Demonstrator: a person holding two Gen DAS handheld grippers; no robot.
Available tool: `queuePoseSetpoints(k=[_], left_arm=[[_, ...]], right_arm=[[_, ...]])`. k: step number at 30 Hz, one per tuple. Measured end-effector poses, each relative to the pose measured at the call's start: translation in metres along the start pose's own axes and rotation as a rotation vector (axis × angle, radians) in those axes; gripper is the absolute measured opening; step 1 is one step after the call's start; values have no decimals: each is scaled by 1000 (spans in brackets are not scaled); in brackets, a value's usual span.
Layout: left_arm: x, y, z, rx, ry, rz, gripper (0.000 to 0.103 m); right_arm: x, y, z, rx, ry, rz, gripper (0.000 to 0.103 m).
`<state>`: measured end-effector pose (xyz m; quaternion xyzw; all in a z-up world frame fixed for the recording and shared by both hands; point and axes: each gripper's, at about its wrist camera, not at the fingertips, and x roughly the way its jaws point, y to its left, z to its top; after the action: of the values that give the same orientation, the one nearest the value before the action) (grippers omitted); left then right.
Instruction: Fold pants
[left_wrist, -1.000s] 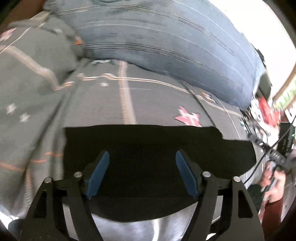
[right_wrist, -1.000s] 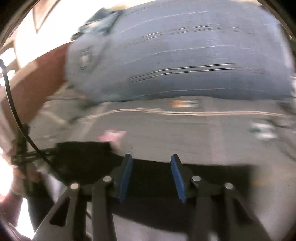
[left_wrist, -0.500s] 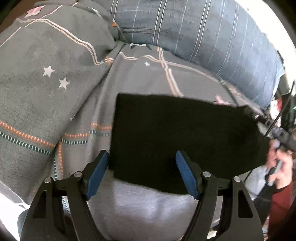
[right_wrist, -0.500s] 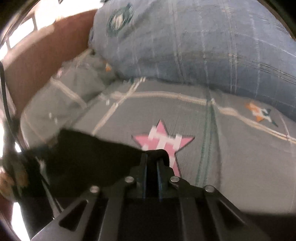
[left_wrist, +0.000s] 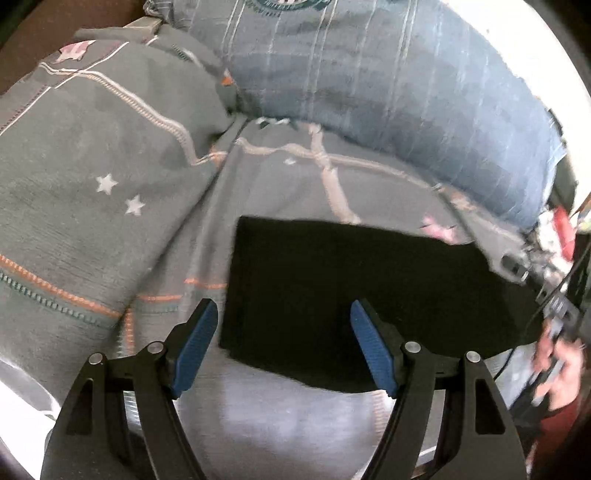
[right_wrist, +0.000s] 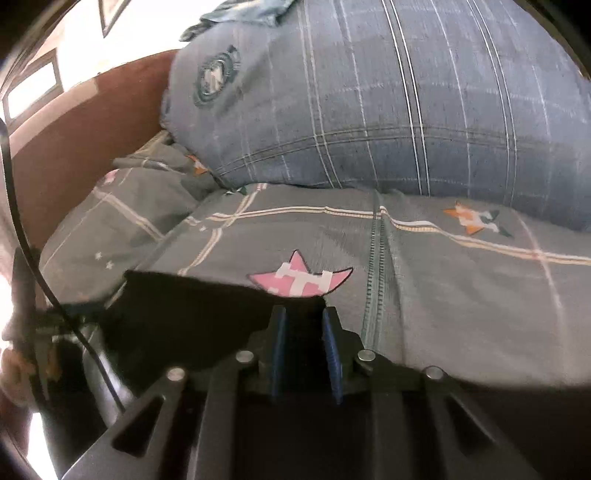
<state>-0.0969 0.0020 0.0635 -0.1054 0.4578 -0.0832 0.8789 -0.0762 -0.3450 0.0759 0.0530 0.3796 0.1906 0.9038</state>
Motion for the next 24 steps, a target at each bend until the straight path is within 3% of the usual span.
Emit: queuePoseSetpoints(k=[8, 12, 17, 24], left_arm=[[20, -25, -4, 26, 32, -52, 75], [31, -28, -13, 66, 29, 2, 75], [29, -33, -16, 103, 16, 41, 75], [18, -44, -8, 83, 5, 9, 75]], right_arm=[[-9, 11, -34, -6, 44, 7, 22], [3, 0, -51, 35, 85, -11, 20], [-3, -6, -55, 75, 66, 11, 20], [-25, -13, -56, 83, 46, -20, 34]])
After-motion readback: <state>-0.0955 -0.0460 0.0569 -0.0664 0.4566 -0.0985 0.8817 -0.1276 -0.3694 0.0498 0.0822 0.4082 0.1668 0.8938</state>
